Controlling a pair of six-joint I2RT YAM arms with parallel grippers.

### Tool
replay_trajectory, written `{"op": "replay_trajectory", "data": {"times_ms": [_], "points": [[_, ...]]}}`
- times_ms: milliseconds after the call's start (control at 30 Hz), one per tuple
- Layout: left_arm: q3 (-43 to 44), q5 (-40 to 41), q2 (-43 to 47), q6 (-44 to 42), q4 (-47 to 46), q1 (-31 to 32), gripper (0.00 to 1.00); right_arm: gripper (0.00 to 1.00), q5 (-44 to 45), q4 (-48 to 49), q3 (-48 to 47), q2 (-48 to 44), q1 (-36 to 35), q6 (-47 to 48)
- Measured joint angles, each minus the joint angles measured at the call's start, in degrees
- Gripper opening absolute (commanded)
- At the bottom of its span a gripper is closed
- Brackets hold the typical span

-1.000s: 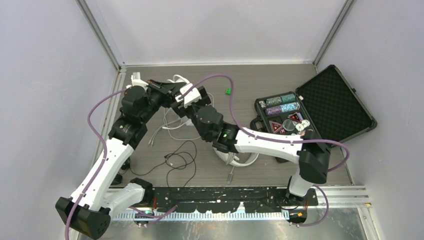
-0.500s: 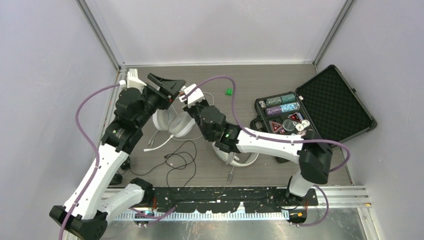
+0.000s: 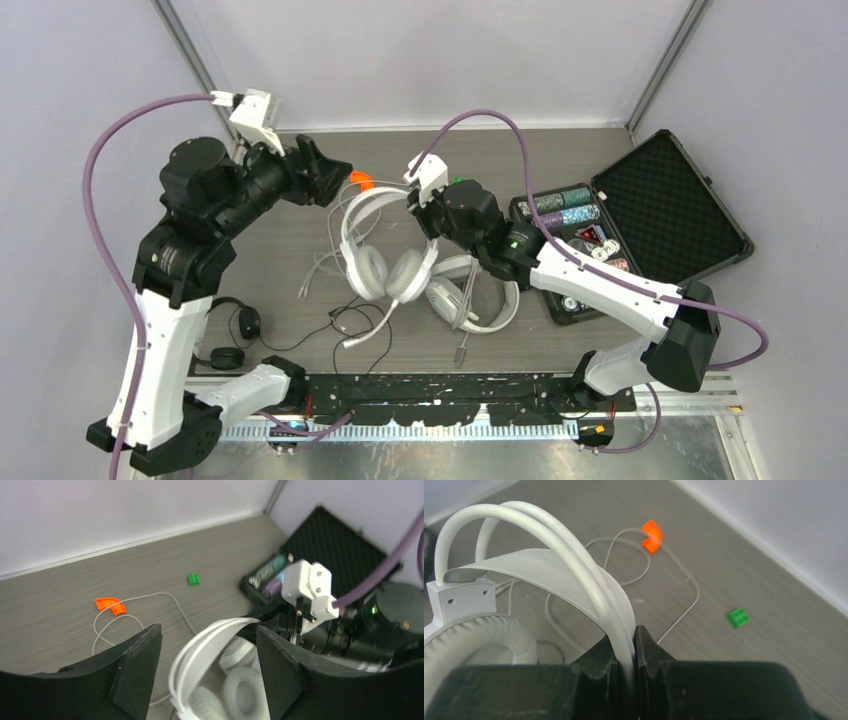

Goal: Wrap the headphones
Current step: Pick up the headphones from the corner of the board.

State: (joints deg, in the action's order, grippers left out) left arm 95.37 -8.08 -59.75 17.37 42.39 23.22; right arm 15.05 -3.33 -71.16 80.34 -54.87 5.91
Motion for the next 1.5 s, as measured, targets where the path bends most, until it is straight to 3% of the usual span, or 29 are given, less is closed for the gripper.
{"op": "replay_trajectory", "data": {"times_ms": [167, 367, 867, 967, 1100, 1200, 1333, 1500], "points": [[4.87, -6.73, -5.68, -13.27, 8.83, 1.6, 0.77, 0.01, -6.45, -10.12, -1.75, 0.0, 0.17, -2.58], [1.75, -7.85, -10.25, -23.5, 15.23, 5.55, 0.81, 0.01, -10.67, -12.74, -4.2, 0.0, 0.61, -6.38], [-2.19, -5.81, -11.47, -32.57, 16.28, 6.99, 0.78, 0.01, -16.13, -12.37, -4.37, 0.0, 0.74, -11.54], [-3.87, -5.35, -12.0, -32.79, 15.02, 7.72, 0.67, 0.01, -16.83, -11.72, -4.37, 0.0, 0.74, -12.37], [-6.32, -4.55, -12.2, -32.65, 12.81, 9.2, 0.3, 0.07, -17.27, -11.1, -4.37, 0.0, 0.74, -13.31], [-7.32, -3.39, -12.0, -33.33, 10.75, 9.86, 0.03, 0.29, -17.18, -11.45, -4.35, 0.0, 1.05, -13.53], [-10.12, -1.79, -9.92, -32.57, 9.46, 10.58, 0.0, 0.59, -15.72, -10.82, -4.33, -0.04, 1.79, -16.11], [-14.32, 5.4, -6.75, -27.08, 4.2, 10.91, 0.0, 0.7, -11.1, -8.09, -3.67, -2.01, 1.4, -24.3]]}}
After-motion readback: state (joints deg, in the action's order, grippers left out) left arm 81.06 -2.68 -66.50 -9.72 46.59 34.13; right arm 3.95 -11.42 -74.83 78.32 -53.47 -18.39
